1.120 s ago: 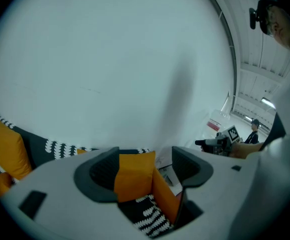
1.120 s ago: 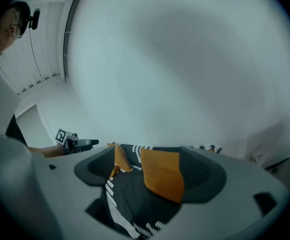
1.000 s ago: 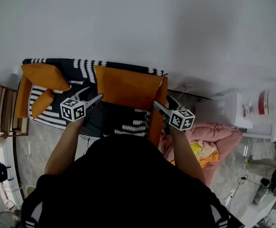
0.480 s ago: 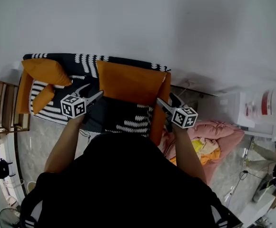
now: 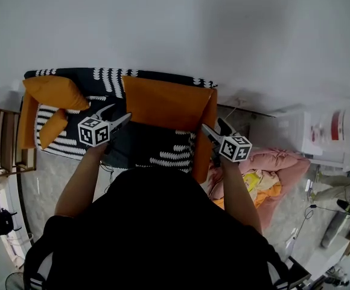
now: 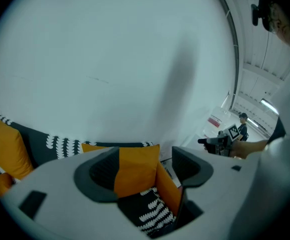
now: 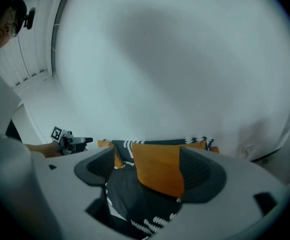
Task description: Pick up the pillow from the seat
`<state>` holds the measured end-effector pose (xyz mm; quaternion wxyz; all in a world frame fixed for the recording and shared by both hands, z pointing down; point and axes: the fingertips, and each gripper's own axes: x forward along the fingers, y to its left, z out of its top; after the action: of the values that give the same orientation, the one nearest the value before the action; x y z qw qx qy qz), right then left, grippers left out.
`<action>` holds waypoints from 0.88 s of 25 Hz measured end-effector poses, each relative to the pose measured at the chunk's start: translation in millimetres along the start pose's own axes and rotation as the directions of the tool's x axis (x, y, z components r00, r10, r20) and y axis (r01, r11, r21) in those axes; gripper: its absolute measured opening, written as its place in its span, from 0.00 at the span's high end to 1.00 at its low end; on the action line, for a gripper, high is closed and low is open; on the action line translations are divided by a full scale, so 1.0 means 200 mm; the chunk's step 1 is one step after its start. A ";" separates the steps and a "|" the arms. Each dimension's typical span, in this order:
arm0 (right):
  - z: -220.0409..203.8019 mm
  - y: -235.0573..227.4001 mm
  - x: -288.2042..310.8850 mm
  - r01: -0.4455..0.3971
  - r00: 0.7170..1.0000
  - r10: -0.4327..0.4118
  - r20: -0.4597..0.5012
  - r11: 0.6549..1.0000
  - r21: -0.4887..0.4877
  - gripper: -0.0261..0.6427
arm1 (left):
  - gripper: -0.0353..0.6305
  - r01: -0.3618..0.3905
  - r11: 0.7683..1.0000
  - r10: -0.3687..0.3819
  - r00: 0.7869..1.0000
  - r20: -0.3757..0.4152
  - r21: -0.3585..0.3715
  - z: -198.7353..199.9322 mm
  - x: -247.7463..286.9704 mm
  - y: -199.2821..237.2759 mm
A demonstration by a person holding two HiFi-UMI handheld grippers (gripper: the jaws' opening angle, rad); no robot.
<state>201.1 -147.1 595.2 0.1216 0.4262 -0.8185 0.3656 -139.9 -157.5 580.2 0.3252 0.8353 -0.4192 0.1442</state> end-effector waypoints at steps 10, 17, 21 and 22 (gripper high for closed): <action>-0.09 -0.07 0.11 0.074 0.997 -0.073 -0.040 0.997 0.034 0.37 | 0.44 0.004 1.000 -0.004 0.999 -0.048 -0.008 -0.01 0.05 0.19; -0.12 -0.12 0.20 0.105 0.993 -0.101 -0.064 0.993 0.049 0.37 | 0.44 0.002 1.000 -0.003 0.998 -0.069 -0.022 -0.01 0.12 0.30; -0.11 -0.16 0.24 0.121 0.991 -0.117 -0.063 0.990 0.067 0.37 | 0.44 -0.002 1.000 0.001 0.996 -0.088 -0.019 -0.02 0.17 0.36; -0.11 -0.16 0.25 0.122 0.991 -0.118 -0.066 0.990 0.071 0.37 | 0.44 -0.005 1.000 0.003 0.995 -0.097 -0.017 -0.03 0.18 0.38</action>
<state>193.6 -174.2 653.2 0.1525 0.4674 -0.7730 0.4009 -176.9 -209.0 635.0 0.3520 0.8237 -0.4057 0.1819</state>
